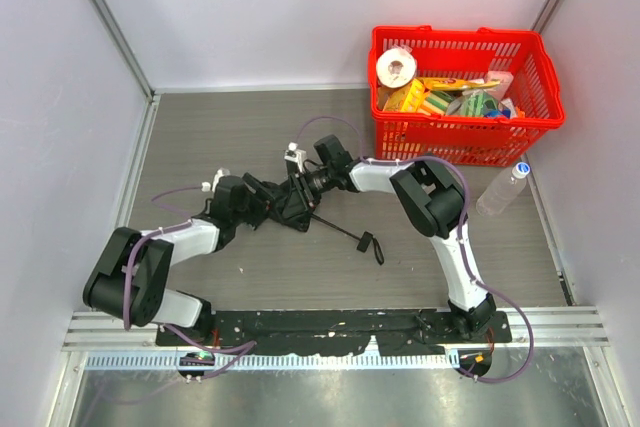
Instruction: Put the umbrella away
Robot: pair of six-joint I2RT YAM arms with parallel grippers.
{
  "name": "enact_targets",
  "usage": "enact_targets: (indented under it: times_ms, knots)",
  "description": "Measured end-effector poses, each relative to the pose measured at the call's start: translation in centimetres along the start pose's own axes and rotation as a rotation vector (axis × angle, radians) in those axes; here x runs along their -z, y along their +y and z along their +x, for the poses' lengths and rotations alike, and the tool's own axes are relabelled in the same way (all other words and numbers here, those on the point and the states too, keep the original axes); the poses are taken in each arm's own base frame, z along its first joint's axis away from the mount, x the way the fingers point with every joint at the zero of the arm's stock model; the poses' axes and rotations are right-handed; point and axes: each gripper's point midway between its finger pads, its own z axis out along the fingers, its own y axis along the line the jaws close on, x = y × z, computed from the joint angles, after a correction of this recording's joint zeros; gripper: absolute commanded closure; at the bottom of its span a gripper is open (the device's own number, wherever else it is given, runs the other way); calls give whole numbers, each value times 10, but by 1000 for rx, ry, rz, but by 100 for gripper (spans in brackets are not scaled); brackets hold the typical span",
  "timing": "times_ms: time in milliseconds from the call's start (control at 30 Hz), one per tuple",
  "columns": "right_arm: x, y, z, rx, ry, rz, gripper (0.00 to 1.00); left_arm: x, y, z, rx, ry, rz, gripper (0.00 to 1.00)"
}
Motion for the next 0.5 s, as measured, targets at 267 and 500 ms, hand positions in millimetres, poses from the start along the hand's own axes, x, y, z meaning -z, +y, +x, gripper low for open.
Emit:
enact_targets:
  times_ms: [267, 500]
  knots:
    - [4, -7, -1, 0, 40, 74, 99, -6, -13, -1, 27, 10, 23, 94]
    - [11, -12, -5, -15, 63, 175, 34, -8, -20, -2, 19, 24, 14, 100]
